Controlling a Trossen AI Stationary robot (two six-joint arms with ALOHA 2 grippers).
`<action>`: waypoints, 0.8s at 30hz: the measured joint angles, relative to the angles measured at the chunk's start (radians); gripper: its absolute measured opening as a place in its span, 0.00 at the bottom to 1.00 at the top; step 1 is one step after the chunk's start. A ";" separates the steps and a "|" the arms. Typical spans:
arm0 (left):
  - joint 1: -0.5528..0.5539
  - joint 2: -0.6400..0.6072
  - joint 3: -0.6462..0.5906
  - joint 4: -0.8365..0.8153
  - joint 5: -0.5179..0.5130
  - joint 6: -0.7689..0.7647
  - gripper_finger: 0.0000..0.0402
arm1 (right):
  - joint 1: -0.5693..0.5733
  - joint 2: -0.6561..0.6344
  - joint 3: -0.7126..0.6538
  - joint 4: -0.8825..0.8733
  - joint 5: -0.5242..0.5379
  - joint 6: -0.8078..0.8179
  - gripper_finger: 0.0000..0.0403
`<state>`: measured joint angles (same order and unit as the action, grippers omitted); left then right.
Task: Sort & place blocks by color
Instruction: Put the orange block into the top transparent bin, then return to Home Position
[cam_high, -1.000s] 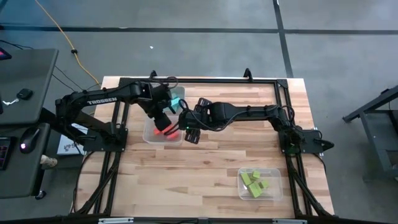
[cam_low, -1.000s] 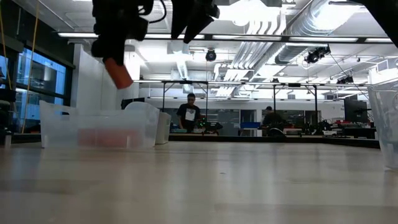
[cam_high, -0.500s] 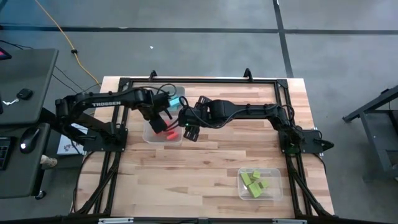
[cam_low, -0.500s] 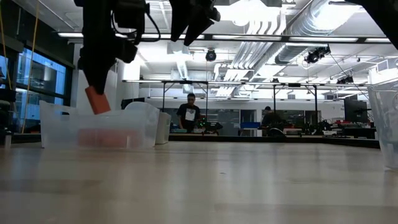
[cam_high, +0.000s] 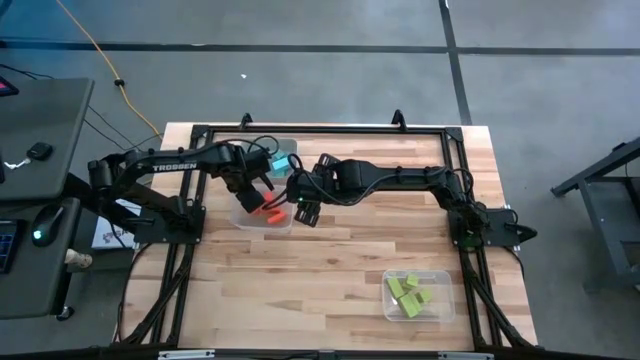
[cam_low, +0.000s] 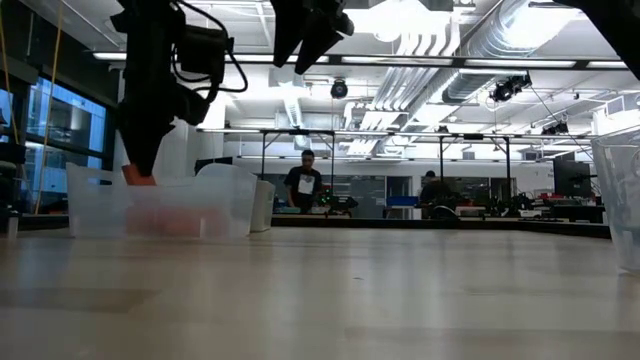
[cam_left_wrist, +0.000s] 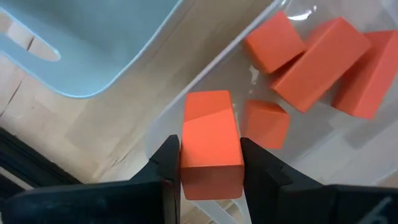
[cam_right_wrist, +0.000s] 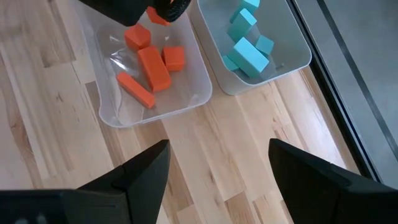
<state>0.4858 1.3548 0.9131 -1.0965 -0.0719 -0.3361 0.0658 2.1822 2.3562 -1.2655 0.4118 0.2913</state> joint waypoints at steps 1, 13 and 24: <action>-0.001 0.000 0.000 0.002 0.001 0.004 0.21 | 0.000 0.000 0.000 0.000 0.000 0.000 0.65; -0.002 0.000 0.000 0.002 0.035 0.032 0.30 | 0.000 0.000 0.000 0.003 0.000 0.000 0.65; -0.002 0.000 0.000 0.001 0.046 0.034 0.39 | 0.000 0.000 0.000 0.003 0.000 0.000 0.65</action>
<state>0.4839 1.3548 0.9131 -1.0950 -0.0257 -0.3023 0.0658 2.1826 2.3562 -1.2621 0.4122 0.2916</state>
